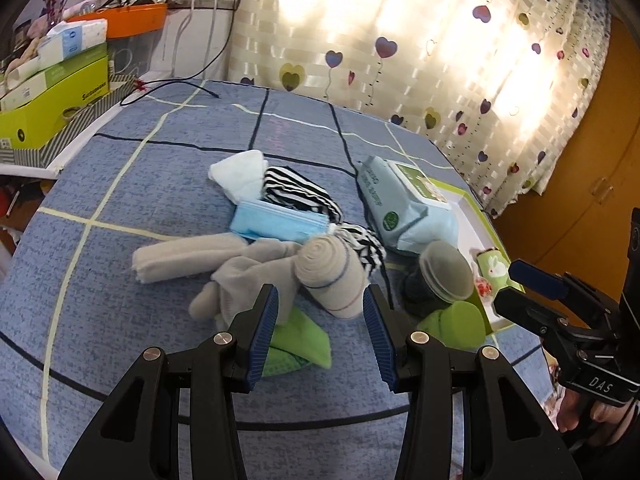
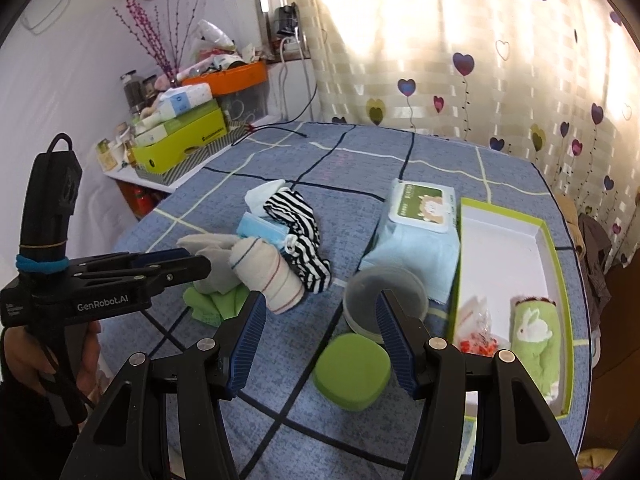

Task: Organize soft objects
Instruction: 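Move both grippers back toward the pile of soft items, then grasp the black-white striped sock with the right gripper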

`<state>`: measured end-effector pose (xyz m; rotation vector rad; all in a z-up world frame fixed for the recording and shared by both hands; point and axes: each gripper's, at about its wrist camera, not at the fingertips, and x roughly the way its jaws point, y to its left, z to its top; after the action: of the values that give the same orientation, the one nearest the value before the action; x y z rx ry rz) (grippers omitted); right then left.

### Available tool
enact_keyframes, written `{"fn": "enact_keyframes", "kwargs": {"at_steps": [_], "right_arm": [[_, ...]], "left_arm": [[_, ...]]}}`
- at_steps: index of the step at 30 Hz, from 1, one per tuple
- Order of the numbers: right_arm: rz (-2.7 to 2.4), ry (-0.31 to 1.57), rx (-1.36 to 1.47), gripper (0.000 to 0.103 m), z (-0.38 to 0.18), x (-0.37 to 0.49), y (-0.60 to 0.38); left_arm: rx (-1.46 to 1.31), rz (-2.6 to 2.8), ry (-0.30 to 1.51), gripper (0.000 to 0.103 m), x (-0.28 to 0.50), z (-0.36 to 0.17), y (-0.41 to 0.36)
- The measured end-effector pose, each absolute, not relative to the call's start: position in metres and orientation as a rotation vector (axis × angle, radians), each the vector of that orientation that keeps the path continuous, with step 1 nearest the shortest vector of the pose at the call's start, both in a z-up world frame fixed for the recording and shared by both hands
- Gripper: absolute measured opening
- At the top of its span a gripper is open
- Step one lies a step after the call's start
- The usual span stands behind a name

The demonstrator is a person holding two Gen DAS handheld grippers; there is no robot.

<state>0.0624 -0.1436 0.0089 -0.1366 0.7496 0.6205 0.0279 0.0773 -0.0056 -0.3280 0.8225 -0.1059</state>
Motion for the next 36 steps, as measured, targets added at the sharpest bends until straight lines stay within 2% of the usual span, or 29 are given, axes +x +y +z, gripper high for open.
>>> {"fn": "enact_keyframes", "kwargs": {"at_steps": [21, 36], "right_arm": [[0.724, 0.863, -0.304, 0.057, -0.029, 0.093, -0.046], [0.623, 0.885, -0.364, 0.057, -0.023, 0.136, -0.054]], "left_arm": [[-0.412, -0.009, 0.825, 0.046, 0.03, -0.026, 0.141], [-0.445, 0.006, 0.828, 0.046, 0.038, -0.036, 0.156]]}}
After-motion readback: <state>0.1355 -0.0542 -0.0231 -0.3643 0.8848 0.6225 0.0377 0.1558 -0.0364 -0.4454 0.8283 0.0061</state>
